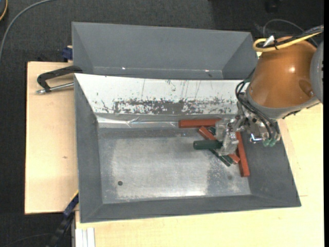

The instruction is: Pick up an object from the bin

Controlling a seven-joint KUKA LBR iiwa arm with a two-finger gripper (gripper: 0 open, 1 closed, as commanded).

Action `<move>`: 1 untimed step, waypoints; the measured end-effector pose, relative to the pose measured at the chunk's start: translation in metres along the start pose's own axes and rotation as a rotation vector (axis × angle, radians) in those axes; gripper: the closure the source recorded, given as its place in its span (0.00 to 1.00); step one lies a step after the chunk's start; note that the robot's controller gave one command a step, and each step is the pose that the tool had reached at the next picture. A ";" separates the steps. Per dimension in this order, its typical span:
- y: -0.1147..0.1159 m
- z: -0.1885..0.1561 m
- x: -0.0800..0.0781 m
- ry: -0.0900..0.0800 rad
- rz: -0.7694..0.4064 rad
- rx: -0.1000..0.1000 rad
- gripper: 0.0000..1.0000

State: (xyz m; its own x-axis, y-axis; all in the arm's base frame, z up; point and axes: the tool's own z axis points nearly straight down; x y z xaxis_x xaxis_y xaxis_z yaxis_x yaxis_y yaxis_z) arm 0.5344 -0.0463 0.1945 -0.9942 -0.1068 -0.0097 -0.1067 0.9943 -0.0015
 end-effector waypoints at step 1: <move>-0.006 -0.039 0.003 -0.001 -0.004 0.000 1.00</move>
Offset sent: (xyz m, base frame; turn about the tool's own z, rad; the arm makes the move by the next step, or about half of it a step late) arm -0.0042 -0.0067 0.0351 -0.0059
